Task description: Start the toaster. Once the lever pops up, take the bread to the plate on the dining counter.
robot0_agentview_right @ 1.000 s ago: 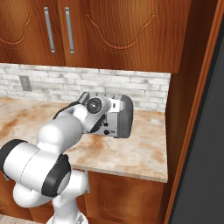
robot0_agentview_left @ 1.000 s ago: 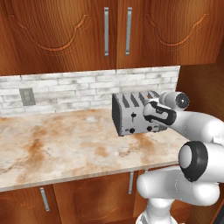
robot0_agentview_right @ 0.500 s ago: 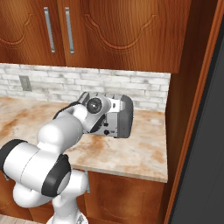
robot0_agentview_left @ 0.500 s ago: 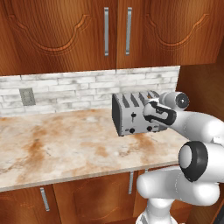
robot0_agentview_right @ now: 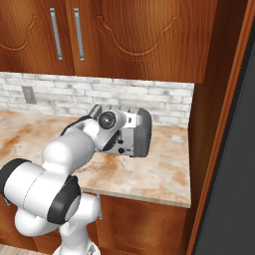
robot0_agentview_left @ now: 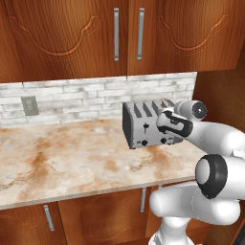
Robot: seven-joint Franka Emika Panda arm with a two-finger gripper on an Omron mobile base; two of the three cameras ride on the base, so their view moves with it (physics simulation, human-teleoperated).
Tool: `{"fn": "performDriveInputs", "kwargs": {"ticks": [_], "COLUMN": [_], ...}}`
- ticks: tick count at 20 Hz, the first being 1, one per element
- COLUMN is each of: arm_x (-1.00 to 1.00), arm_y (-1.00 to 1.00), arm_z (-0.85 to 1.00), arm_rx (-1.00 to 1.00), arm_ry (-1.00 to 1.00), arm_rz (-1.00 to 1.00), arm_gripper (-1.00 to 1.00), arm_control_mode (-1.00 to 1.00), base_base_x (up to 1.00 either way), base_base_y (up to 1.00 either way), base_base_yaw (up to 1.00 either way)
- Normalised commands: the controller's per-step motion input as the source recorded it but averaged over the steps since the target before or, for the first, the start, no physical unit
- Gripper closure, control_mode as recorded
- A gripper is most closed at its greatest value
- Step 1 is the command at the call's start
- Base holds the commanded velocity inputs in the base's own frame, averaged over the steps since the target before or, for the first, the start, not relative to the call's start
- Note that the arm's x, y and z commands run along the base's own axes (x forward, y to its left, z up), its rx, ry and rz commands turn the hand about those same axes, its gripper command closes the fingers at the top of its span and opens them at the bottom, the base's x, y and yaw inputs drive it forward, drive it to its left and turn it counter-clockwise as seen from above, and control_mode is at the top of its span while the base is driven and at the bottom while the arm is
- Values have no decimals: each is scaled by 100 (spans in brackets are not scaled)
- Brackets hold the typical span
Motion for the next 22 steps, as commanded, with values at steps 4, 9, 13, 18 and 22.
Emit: {"fn": "performDriveInputs", "kwargs": {"ticks": [4, 9, 13, 18, 22], "arm_x": [0, 0, 0, 0, 0], "arm_y": [0, 0, 0, 0, 0], "arm_z": [0, 0, 0, 0, 0], "arm_rx": [0, 0, 0, 0, 0], "arm_ry": [0, 0, 0, 0, 0], "arm_rz": [0, 0, 0, 0, 0], "arm_gripper": [-100, -100, -100, -100, -100], "arm_control_mode": [-100, -100, -100, -100, -100], "base_base_x": [0, 0, 0, 0, 0], "base_base_y": [0, 0, 0, 0, 0], "base_base_yaw": [0, 0, 0, 0, 0]}}
